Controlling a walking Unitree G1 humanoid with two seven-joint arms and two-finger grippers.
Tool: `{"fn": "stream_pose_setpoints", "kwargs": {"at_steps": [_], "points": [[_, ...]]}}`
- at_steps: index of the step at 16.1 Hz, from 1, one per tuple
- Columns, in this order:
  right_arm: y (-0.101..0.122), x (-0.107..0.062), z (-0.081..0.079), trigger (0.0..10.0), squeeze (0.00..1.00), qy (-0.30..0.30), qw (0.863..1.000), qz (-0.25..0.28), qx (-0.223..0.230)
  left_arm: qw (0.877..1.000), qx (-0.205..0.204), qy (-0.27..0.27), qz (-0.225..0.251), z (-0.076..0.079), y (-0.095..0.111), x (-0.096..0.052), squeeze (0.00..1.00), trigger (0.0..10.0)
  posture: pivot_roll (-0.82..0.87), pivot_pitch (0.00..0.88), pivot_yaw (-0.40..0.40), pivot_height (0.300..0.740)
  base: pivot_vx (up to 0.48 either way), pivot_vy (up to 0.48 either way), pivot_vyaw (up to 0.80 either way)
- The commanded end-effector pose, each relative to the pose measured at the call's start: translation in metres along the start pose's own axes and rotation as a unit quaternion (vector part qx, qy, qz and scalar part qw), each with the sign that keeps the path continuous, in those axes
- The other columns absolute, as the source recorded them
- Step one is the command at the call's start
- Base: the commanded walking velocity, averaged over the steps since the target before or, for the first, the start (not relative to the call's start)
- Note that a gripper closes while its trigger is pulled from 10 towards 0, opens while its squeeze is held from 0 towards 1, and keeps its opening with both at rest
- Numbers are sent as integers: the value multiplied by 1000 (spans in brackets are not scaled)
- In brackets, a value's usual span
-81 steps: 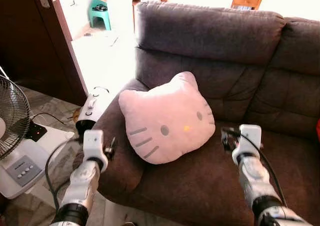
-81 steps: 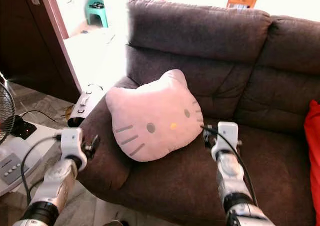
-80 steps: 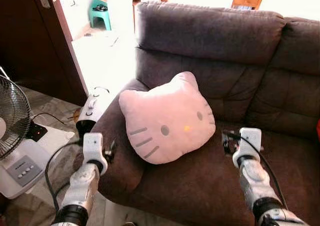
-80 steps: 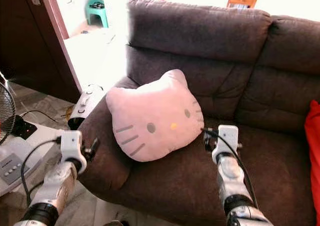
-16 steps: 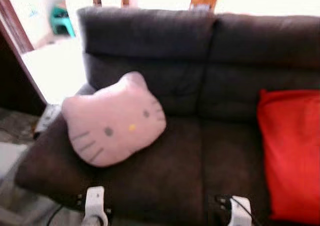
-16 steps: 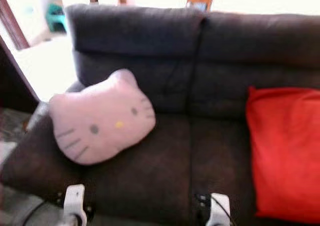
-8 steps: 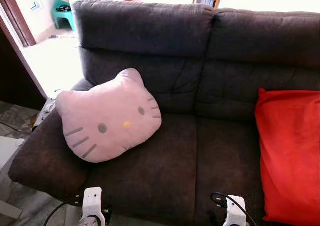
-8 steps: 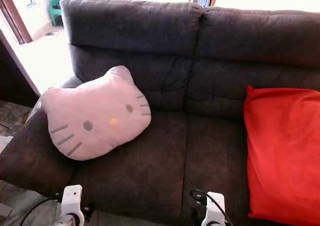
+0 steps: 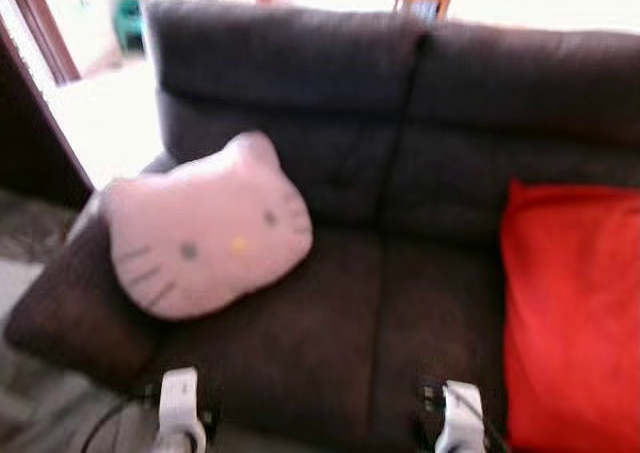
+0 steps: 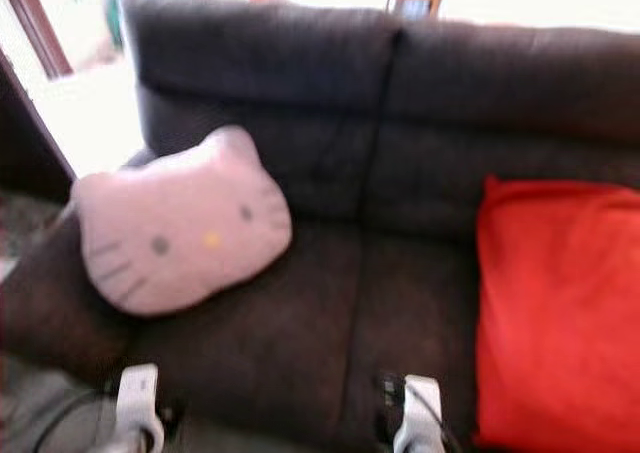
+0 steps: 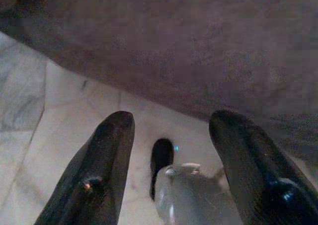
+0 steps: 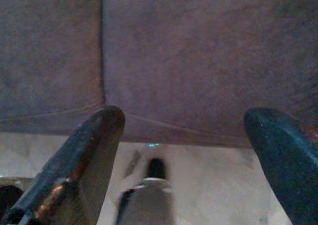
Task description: Move the pillow to the sofa from floor
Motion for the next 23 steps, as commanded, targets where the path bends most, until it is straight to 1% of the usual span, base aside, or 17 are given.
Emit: {"fn": "stream_pose_setpoints", "kwargs": {"at_steps": [1, 6, 10, 13, 19, 21, 23], "points": [[-5, -1, 8, 10000, 0, -10, 1000, -9, -3, 1000, -4, 0, -7, 3, -6, -1, 0, 10000, 160, 69, -50, 740, 0, 0, 0], [-4, -1, 8, 10000, 0, -9, 1000, -10, -5, 1000, -14, 3, -7, 4, -6, -1, 0, 10000, 160, 67, -56, 740, 0, 0, 0], [-5, -2, 10, 10000, 0, -9, 1000, -13, -7, 1000, -7, 0, -15, 5, -11, -2, 0, 10000, 158, 64, -58, 740, 0, 0, 0], [-6, -2, 11, 10000, 0, -10, 1000, -13, -9, 1000, -9, -1, -16, 6, -13, -2, 0, 10000, 157, 63, -59, 740, 0, 0, 0], [-8, -2, 11, 10000, 0, -9, 1000, -17, -14, 1000, 3, -3, -21, 5, -16, -3, 0, 10000, 145, 52, -59, 740, 0, 0, 0], [-8, -2, 11, 10000, 0, -12, 1000, -18, -7, 1000, 6, -5, -21, 5, -16, -3, 0, 10000, 137, 57, -56, 740, 0, 0, 0], [-10, -2, 12, 10000, 0, -14, 1000, -21, 0, 1000, 6, -4, -19, 5, -14, -3, 0, 10000, 138, 64, -56, 740, 0, 0, -734]]}}
Point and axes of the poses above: a point about 5 cm out from each wrist's last joint towards the gripper, its own x axis pointing out of the wrist towards the gripper, its own y axis along the axis of the wrist's last joint, z = x × y, the point moved 5 cm from there along x, pointing out of the wrist towards the gripper, and after that the axes turned 11 degrees about x, right-handed, at the moved point
